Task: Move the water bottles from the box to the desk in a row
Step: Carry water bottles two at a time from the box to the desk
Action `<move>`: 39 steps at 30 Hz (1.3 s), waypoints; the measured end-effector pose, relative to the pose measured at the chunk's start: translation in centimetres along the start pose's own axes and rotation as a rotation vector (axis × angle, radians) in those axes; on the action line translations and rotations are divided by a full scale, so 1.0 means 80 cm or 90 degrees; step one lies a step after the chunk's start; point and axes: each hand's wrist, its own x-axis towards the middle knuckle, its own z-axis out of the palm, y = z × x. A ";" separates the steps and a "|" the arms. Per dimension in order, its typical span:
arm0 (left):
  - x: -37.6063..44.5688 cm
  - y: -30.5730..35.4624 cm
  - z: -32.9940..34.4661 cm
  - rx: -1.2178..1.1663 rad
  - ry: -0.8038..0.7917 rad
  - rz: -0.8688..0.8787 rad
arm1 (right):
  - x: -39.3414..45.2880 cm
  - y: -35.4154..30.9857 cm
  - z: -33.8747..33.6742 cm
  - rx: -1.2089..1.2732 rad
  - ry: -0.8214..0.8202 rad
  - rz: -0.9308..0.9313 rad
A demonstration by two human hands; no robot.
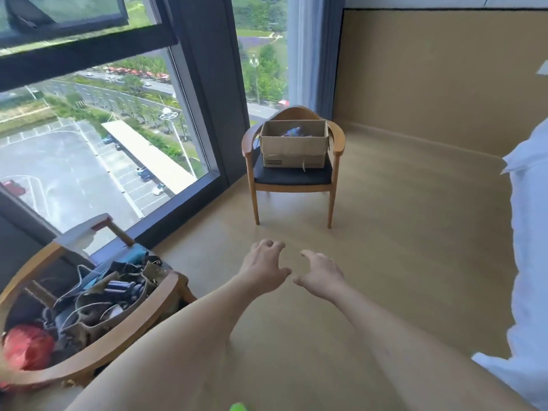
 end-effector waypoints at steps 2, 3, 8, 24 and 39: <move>0.042 0.007 -0.004 0.002 -0.005 0.018 | 0.030 0.005 -0.009 0.010 -0.002 0.018; 0.063 0.007 -0.006 0.006 -0.009 0.026 | 0.046 0.007 -0.014 0.010 -0.001 0.025; 0.177 -0.010 -0.015 0.006 -0.026 0.035 | 0.139 0.009 -0.046 0.004 0.016 0.057; 0.554 -0.101 -0.125 -0.019 -0.041 0.043 | 0.482 -0.124 -0.145 -0.016 0.022 0.084; 0.812 -0.140 -0.150 -0.034 -0.031 -0.047 | 0.779 -0.154 -0.217 -0.041 -0.022 0.010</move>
